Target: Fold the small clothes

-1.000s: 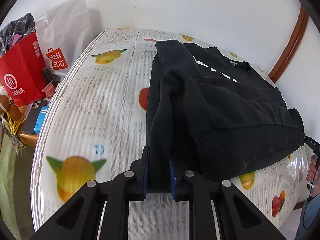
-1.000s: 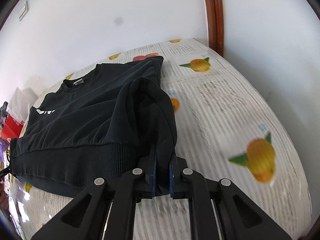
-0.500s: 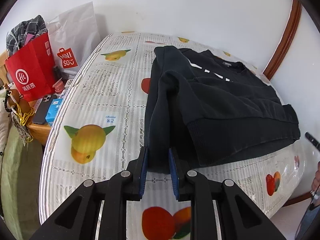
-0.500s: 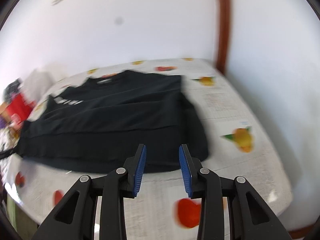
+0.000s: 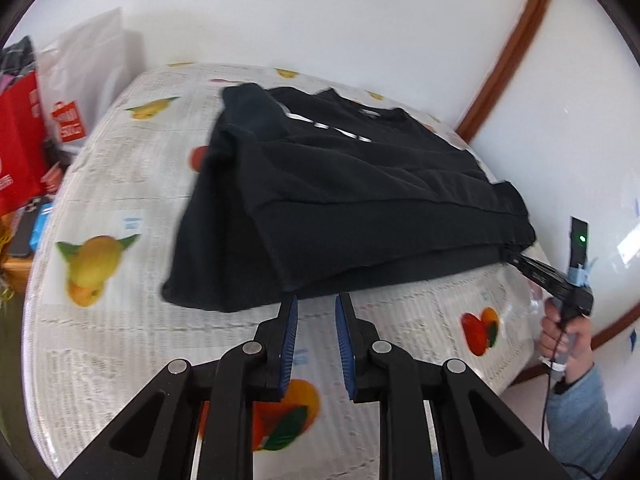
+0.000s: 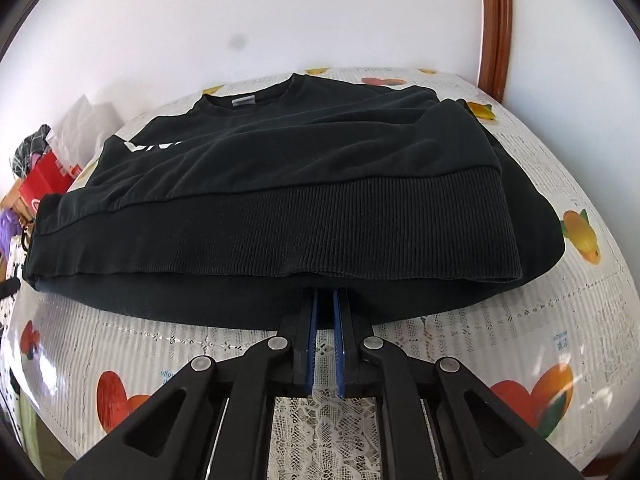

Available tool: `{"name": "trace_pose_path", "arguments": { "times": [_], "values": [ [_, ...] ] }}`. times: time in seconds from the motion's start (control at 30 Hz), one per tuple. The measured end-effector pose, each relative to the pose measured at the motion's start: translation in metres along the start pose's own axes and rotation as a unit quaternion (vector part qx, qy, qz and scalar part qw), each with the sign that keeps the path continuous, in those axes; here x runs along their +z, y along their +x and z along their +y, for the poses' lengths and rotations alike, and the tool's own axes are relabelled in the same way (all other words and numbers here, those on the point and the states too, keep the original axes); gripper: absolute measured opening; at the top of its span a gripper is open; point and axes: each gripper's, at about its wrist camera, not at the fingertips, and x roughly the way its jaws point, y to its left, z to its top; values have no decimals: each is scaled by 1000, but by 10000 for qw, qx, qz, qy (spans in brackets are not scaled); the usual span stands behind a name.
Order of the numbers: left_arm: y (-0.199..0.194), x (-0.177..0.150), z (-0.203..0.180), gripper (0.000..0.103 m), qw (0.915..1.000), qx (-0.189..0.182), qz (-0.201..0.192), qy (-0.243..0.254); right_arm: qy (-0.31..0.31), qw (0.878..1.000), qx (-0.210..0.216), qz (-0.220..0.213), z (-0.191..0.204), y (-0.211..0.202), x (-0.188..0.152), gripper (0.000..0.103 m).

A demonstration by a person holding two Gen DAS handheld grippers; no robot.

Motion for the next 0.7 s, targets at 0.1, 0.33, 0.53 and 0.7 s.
{"name": "trace_pose_path", "arguments": {
  "times": [0.1, 0.33, 0.53, 0.7],
  "values": [
    [15, 3, -14, 18, 9996, -222, 149, 126, -8, 10000, -55, -23, 2, 2, -4, 7],
    [46, 8, -17, 18, 9991, -323, 276, 8, 196, 9995, -231, 39, 4, 3, -2, 7],
    [60, 18, -20, 18, 9979, -459, 431, 175, 270, 9976, -627, 111, 14, 4, -1, 7],
    [62, 37, -23, 18, 9969, -563, 525, 191, 207, 9960, -851, 196, 19, 5, 0, 6]
  ]
}}
